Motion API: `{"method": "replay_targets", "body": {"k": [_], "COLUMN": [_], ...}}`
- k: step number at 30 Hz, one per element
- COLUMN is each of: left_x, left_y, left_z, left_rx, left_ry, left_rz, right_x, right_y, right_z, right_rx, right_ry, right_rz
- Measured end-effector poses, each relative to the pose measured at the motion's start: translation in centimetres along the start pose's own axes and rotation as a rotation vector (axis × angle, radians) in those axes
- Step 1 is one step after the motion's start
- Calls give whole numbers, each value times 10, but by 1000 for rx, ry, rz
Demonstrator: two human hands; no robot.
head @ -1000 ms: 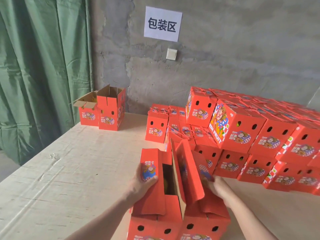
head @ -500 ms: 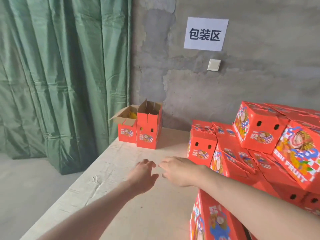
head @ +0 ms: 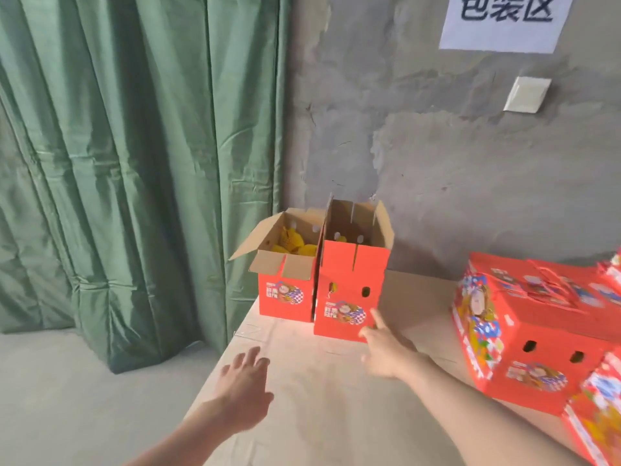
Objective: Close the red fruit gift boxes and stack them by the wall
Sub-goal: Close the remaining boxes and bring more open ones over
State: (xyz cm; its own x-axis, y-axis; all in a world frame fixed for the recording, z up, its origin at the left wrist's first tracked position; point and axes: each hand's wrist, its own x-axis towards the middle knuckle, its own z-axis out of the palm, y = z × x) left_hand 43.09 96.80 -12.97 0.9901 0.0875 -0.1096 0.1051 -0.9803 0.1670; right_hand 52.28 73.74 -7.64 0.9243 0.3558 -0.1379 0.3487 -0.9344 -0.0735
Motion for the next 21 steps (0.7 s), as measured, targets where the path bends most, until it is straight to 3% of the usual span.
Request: {"method": "replay_targets", "body": {"k": [3,5,9,11,14,21], "left_x": [67,119,191,203,203,212], "left_y": [-12,-13,0,5,8,31], "left_z": [0,-10,-15,0,26,26], "left_rx": [11,-57,-211,-153,-73,-89], "left_ry": [58,125,212,278,507,563], "left_rz": [46,56,-7,-19,44,-36], "right_x": [66,99,124,126,126,124], "right_y": [11,15,24,27,28,30], "right_z": [7,15,44,55,59,57], "right_rx": [105,74,10,-17,-21,10], "right_ry": [71,91,289,344,377,358], "right_rz": [18,54,43,18,8,-44]}}
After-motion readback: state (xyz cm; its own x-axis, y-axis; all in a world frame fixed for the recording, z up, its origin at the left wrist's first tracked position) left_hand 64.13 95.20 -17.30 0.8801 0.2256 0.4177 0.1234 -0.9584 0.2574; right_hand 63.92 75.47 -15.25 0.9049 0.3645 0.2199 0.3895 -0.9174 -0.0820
